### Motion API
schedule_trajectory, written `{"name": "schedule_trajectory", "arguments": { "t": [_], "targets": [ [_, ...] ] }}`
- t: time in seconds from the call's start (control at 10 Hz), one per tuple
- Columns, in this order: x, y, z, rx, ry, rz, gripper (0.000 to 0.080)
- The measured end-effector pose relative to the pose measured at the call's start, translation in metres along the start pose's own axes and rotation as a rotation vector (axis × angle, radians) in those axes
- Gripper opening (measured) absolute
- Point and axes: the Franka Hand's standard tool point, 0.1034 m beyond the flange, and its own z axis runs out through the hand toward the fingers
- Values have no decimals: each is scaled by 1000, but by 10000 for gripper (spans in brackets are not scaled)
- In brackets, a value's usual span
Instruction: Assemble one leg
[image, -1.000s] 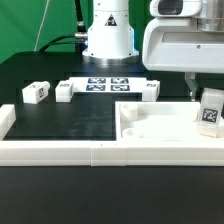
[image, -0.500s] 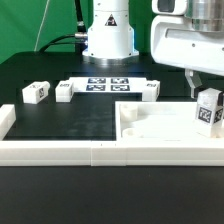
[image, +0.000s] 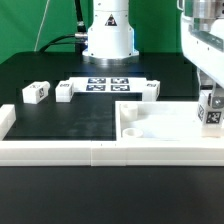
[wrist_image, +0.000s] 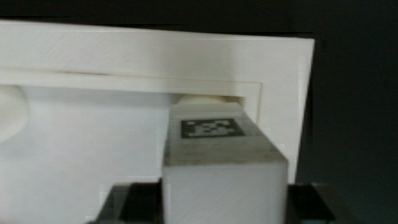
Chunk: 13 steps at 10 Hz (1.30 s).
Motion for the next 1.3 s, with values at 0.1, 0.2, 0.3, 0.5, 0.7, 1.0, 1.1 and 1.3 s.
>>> {"name": "schedule_trajectory", "arguments": {
  "t": [0.1,0.2,0.3,0.5,0.7,1.0,1.1,1.3],
  "targets": [
    [0,0,0,0,-2,77,295],
    [0,0,0,-1,-7,134,295],
    [0,0,0,-1,-8,175,295],
    [-2,1,1,-3,-10,154,486],
    [-2,0,1,-2,-11,87,611],
    [-3,1,1,0,-10,-230,648],
    [-4,1,1,-1,-7,-387,649],
    [-7,1,1,-1,-8,-558,649]
  ]
}}
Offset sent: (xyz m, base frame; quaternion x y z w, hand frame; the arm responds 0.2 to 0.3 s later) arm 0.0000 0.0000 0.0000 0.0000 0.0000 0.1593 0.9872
